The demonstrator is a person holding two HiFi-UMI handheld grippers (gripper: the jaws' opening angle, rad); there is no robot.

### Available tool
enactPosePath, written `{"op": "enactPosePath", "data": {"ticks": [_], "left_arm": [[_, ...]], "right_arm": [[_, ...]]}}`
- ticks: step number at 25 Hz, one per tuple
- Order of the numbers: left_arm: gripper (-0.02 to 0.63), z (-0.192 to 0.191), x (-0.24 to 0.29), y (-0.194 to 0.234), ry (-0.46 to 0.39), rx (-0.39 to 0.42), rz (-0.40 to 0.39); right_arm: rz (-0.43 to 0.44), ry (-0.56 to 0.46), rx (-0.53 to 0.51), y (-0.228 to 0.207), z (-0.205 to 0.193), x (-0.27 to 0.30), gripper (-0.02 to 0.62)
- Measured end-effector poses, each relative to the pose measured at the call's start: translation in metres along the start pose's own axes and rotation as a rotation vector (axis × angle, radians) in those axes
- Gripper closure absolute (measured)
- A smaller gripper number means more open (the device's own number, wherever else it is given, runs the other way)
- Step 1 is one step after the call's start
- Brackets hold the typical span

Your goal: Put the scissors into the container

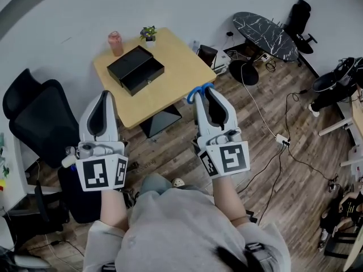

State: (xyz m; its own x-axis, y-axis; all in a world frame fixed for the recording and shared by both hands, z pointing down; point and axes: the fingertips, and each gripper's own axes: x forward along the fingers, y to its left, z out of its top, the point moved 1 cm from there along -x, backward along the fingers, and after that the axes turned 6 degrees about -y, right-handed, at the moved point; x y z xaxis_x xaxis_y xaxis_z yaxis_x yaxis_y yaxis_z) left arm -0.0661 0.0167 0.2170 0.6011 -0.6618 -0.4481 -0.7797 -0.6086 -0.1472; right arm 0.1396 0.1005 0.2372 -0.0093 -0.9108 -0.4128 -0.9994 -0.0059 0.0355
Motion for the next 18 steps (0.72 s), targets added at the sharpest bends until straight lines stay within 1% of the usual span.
{"op": "enactPosePath", "data": {"ticks": [4,8,12,18], "left_arm": [[0.548,-0.013,0.007,0.011,0.015,-0.005,0.022],[0.548,-0.028,0.023,0.02,0.023,-0.022,0.026],[0.548,-0.043,0.046,0.033,0.023,-0.027,0.021],[0.548,-0.064,0.084,0.064,0.025,-0.025,0.014]], "right_arm": [[0.016,0.018,0.007,0.0,-0.012,0.013,0.522],[0.017,0.028,-0.001,-0.004,-0.022,0.033,0.522],[0.011,0.029,-0.005,-0.011,-0.033,0.058,0.522],[0.001,0.026,-0.006,-0.014,-0.052,0.107,0.522]]}}
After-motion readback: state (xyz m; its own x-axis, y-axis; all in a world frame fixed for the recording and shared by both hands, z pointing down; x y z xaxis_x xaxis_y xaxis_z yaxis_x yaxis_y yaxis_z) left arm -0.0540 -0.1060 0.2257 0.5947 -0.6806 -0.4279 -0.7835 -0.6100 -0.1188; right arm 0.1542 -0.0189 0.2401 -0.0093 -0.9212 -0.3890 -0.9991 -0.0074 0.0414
